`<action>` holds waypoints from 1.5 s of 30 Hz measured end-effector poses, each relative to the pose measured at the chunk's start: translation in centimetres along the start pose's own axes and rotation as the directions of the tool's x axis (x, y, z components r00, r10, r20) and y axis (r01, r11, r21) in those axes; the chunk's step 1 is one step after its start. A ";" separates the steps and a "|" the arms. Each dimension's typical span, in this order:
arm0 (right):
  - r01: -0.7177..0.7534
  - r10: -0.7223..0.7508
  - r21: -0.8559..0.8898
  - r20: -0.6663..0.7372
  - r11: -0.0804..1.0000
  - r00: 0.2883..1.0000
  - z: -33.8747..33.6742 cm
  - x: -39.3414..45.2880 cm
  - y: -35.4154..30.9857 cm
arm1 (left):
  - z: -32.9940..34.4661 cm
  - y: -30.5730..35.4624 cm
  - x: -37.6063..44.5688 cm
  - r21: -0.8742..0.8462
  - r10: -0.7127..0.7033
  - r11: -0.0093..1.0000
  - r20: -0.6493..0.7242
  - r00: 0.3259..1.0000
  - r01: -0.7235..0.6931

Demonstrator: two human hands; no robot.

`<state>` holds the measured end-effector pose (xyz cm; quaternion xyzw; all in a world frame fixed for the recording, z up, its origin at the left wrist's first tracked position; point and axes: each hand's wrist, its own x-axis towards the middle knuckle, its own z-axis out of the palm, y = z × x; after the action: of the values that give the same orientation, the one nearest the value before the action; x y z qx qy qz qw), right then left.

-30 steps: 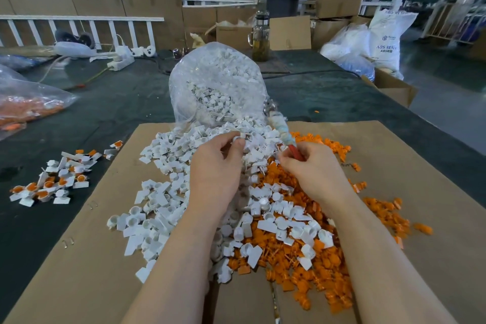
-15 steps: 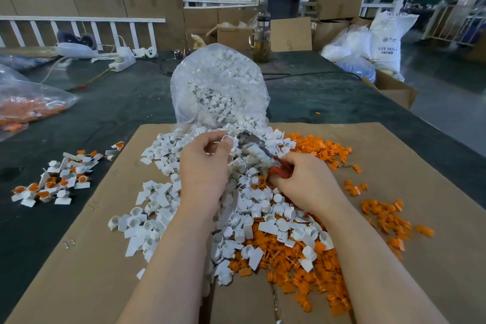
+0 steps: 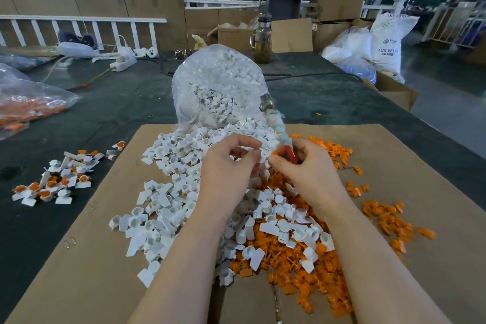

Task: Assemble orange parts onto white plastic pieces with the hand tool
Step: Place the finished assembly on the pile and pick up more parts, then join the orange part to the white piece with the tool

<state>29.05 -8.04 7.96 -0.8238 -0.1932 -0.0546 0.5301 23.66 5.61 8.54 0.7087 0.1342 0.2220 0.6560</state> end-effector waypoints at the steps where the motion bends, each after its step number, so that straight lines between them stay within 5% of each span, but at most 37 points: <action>1: -0.001 0.001 0.042 0.003 0.999 1.000 0.0 0.0 -0.1 | 0.1 0.0 -0.1 0.020 0.013 1.000 0.013 1.000 -0.013; 14: 0.062 -0.061 0.089 -0.008 0.994 0.998 0.1 0.1 -0.3 | 0.0 0.7 -0.3 -0.031 -0.062 0.997 0.109 0.992 0.065; 29: 0.045 -0.032 0.298 -0.049 0.954 0.998 0.5 0.4 0.3 | -0.1 0.6 -0.2 -0.082 -0.033 0.996 0.019 0.999 0.034; 45: 0.183 -0.161 0.109 -0.189 0.977 0.969 0.9 0.0 -0.2 | -0.2 1.0 -0.4 -0.273 -0.135 0.953 0.000 0.991 0.130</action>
<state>28.84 -7.16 7.78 -0.7607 -0.2188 -0.1619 0.5893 23.15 5.48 9.44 0.5991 0.1555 0.2004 0.7594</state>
